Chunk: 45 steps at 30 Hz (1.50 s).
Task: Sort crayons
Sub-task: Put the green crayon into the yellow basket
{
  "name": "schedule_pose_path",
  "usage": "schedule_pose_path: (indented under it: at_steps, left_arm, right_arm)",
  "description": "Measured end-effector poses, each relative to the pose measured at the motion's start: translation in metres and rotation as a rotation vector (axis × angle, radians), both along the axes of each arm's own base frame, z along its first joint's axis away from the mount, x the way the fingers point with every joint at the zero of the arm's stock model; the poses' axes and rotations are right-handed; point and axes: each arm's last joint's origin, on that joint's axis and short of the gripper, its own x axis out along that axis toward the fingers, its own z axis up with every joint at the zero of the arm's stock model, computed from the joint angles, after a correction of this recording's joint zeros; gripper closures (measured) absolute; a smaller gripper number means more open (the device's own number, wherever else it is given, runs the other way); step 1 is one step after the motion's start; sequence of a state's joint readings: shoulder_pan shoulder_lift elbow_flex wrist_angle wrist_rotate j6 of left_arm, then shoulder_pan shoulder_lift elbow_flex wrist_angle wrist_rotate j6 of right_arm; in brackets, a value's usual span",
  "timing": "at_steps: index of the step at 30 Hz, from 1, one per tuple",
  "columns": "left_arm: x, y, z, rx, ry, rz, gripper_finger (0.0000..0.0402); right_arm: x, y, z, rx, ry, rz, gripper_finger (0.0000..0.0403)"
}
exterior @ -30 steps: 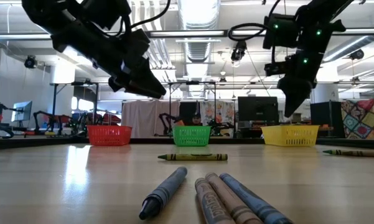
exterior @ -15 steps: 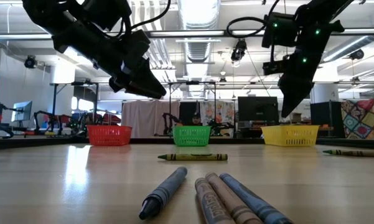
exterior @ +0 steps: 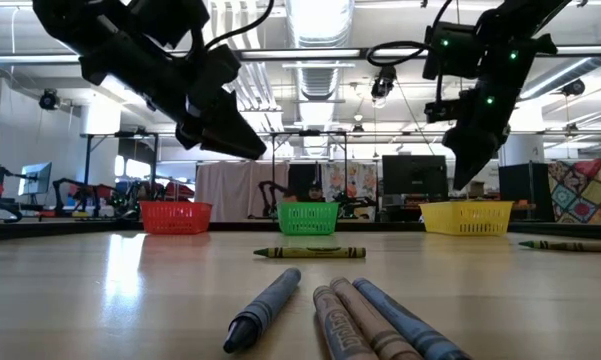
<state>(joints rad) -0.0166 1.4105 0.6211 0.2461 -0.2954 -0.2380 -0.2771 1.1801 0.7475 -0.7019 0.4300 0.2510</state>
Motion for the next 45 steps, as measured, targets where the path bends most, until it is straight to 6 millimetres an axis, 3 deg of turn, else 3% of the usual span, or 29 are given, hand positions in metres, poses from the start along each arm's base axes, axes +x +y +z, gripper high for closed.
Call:
schedule_pose_path:
  at_steps: [5, 8, 15, 22, 26, 32, 41, 45]
  left_arm:
    - [0.0, -0.001, 0.0, -0.002, -0.001, -0.021, 0.0249]
    - [0.001, -0.001, 0.001, -0.002, -0.005, -0.024, 0.0249]
    - [0.002, -0.007, 0.008, -0.038, -0.029, -0.096, 0.0249]
    - [-0.01, -0.034, 0.027, -0.039, -0.102, -0.151, 0.0249]
    - [-0.013, -0.041, 0.034, 0.016, -0.141, -0.105, 0.0249]
    - [-0.01, -0.043, 0.03, -0.007, -0.155, -0.089, 0.0249]
    - [-0.008, -0.065, 0.032, -0.004, -0.212, -0.204, 0.0249]
    - [-0.009, -0.066, 0.034, 0.015, -0.229, -0.191, 0.0249]
  right_arm:
    - [0.0, 0.001, 0.0, 0.0, -0.021, -0.039, 0.0346]
    - [0.001, 0.0, 0.0, -0.006, -0.031, -0.052, 0.0377]
    - [0.0, 0.003, 0.0, 0.024, -0.043, -0.058, 0.0355]
    - [0.004, 0.044, -0.004, 0.022, -0.277, 0.074, 0.0359]
    - [0.002, 0.051, -0.001, 0.023, -0.337, 0.103, 0.0362]
    - [-0.003, 0.051, 0.002, 0.023, -0.322, 0.12, 0.0318]
    - [-0.011, 0.051, -0.001, 0.043, -0.28, 0.082, 0.019]
    - [-0.008, 0.051, -0.007, 0.072, -0.255, 0.072, 0.0155]
